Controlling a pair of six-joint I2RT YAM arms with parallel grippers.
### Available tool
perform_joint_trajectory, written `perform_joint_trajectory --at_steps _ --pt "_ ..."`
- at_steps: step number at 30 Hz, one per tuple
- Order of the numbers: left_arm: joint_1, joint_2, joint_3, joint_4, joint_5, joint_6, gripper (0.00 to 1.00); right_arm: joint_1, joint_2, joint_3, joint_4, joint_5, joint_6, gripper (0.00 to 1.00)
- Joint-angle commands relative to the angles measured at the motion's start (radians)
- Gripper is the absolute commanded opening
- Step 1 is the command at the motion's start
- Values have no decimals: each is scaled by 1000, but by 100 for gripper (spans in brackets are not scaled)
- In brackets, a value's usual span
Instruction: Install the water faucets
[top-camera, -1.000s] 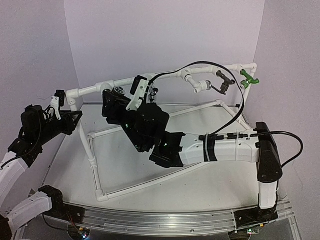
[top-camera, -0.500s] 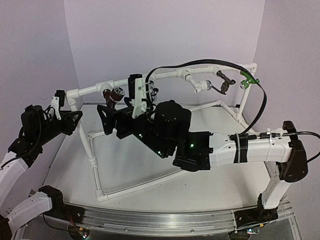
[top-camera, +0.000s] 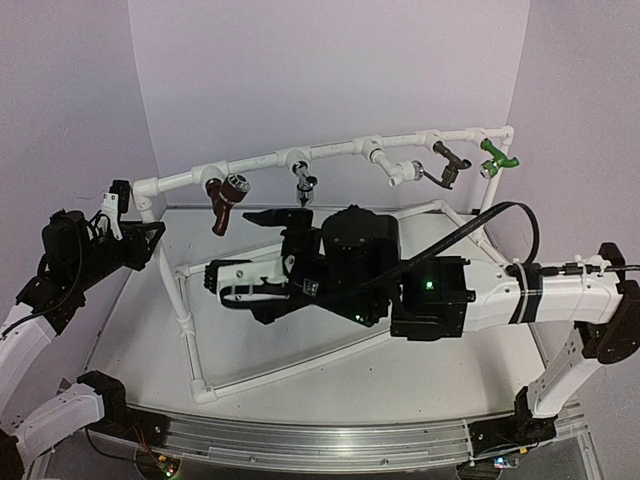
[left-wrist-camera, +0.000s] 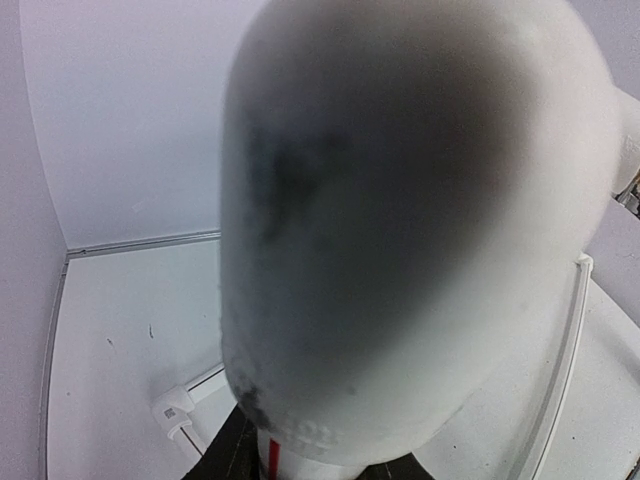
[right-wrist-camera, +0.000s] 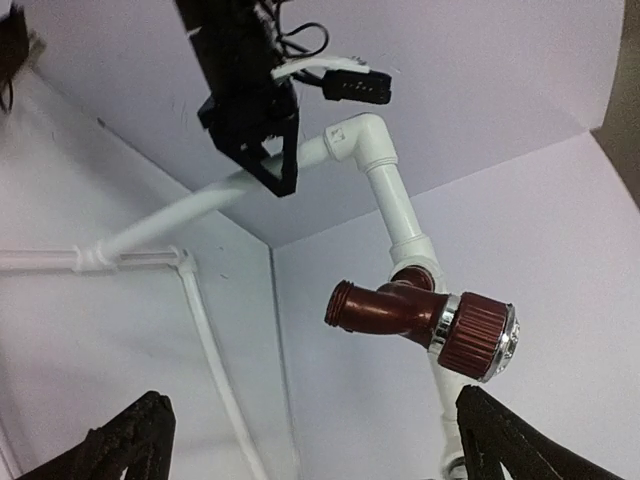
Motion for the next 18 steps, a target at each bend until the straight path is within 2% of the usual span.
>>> perform_joint_trajectory --at_steps 1,3,7,12,18 --pt "-16 29 1 -106 83 -99 1 5 41 40 32 123 -579 98" --pt "-15 30 0 -106 84 -99 1 5 54 41 110 113 -690 98" --pt "-17 29 1 -106 86 -98 1 2 89 112 135 93 -804 98" --pt "-16 27 -1 -106 87 -99 1 -12 174 203 135 95 -874 97" --pt "-16 26 -2 -106 92 -101 1 -49 246 286 141 114 -911 91"
